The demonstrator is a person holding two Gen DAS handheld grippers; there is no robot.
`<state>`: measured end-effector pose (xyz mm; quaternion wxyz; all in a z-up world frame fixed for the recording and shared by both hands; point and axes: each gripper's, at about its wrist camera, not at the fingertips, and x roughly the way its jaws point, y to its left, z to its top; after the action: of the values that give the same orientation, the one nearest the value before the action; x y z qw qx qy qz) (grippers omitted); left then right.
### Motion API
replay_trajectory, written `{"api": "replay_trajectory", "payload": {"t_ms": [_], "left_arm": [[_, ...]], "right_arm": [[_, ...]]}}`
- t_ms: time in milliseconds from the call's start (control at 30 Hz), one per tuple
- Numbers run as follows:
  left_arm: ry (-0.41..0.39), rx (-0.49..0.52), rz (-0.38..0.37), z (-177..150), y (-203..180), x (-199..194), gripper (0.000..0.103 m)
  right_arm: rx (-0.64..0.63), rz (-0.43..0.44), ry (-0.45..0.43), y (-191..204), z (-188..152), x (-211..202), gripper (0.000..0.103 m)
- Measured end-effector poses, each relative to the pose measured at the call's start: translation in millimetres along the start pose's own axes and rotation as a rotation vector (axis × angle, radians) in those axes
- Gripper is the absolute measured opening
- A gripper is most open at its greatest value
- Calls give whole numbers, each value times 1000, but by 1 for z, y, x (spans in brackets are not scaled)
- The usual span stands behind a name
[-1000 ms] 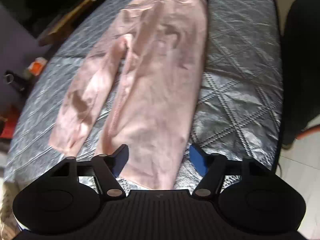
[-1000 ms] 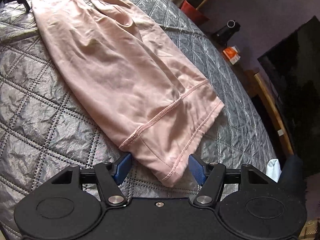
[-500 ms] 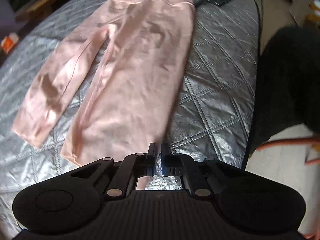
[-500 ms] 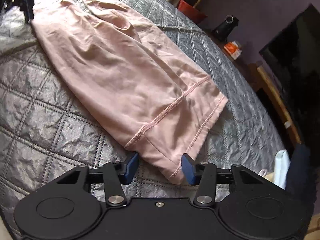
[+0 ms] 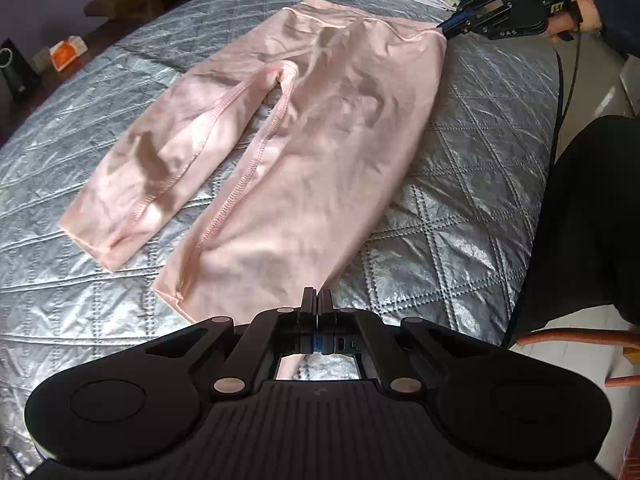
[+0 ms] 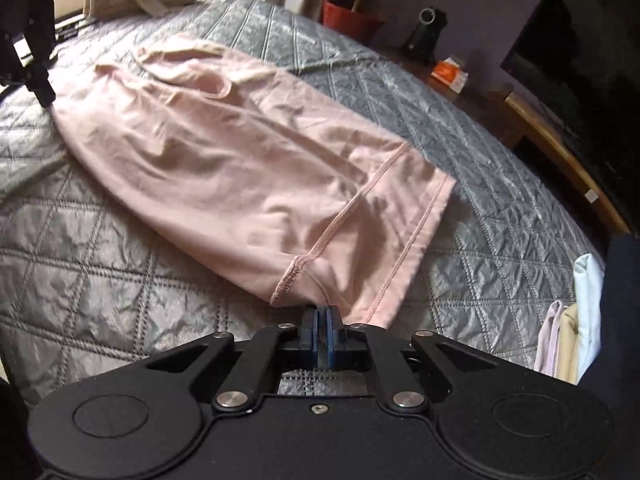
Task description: Fold clothes
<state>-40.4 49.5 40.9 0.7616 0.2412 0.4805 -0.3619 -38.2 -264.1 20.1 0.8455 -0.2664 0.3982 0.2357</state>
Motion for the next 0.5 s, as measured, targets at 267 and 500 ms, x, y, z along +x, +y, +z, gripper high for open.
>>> {"api": "replay_trajectory", "payload": {"t_ms": [267, 500], "left_arm": [[16, 25, 4, -9, -16, -14, 0], [-24, -117, -23, -24, 2, -40, 0]], "right_arm": [[28, 2, -28, 8, -3, -19, 3], [-14, 64, 12, 37, -24, -41, 3]]}}
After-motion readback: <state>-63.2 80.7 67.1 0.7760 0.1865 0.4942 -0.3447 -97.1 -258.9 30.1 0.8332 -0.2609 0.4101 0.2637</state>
